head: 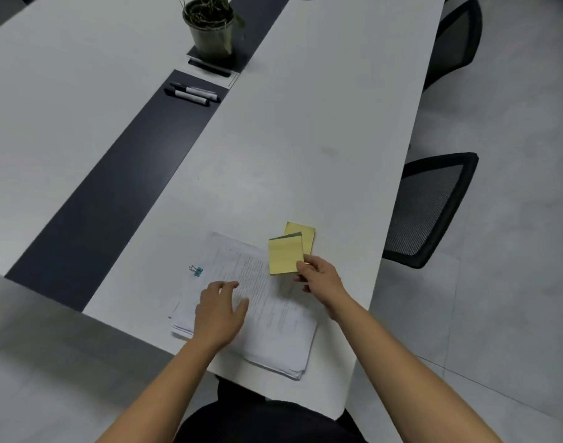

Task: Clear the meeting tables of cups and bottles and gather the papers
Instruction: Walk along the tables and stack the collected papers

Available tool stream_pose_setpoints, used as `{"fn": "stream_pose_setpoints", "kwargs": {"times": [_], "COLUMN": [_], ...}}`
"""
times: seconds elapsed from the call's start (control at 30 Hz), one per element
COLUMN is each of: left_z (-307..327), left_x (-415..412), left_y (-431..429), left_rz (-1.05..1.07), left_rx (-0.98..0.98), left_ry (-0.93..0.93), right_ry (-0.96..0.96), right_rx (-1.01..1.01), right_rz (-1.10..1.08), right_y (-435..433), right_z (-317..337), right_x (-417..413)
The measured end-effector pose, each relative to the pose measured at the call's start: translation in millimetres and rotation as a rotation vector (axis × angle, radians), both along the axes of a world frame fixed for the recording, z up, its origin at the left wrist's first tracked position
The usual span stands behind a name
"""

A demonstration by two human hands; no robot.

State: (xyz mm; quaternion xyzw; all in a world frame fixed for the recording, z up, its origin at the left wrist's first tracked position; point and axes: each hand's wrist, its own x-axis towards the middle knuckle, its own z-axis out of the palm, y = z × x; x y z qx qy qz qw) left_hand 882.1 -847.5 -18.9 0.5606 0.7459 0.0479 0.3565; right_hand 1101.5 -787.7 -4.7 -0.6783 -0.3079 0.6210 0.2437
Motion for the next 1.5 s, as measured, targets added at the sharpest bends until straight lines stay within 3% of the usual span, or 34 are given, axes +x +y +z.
{"fn": "stream_pose_setpoints", "kwargs": {"times": [0.07,0.2,0.3,0.5,0.6,0.73,0.87,1.1,1.27,1.5], "left_z": [-9,-21,-27,-25,-12,23,75,126,131,130], "left_x": [-9,-24,-33,-40,-40,-37,-34,-48,-112,-261], "left_y": [-12,-31,-39,-41,-45,-60,-99,-226,-295,-347], "left_rz": [-0.096,-0.192,-0.245,-0.258,-0.09,0.203,0.585,1.124,1.292,1.393], "left_rx": [-0.06,-0.197,-0.231,-0.221,-0.074,0.175,0.306,0.433,0.505,0.634], "left_ry": [0.185,0.203,0.182,0.157,0.04,-0.113,-0.288,-0.295,-0.231,-0.248], "right_ry": [-0.035,-0.037,-0.207,-0.374,-0.448,-0.305,-0.195,-0.073,-0.065,-0.028], "right_rx": [-0.004,-0.062,-0.063,-0.018,0.116,0.263,0.391,0.373,0.516,0.631], "right_rz": [-0.08,-0.168,-0.018,0.23,0.317,0.321,0.322,0.609,0.753,0.955], "right_y": [15,35,38,31,16,-23,-73,-131,-131,-162], "right_z": [-6,-17,-32,-18,4,42,63,62,85,103], "right_x": [3,1,1,6,9,5,-7,-53,-140,-324]}}
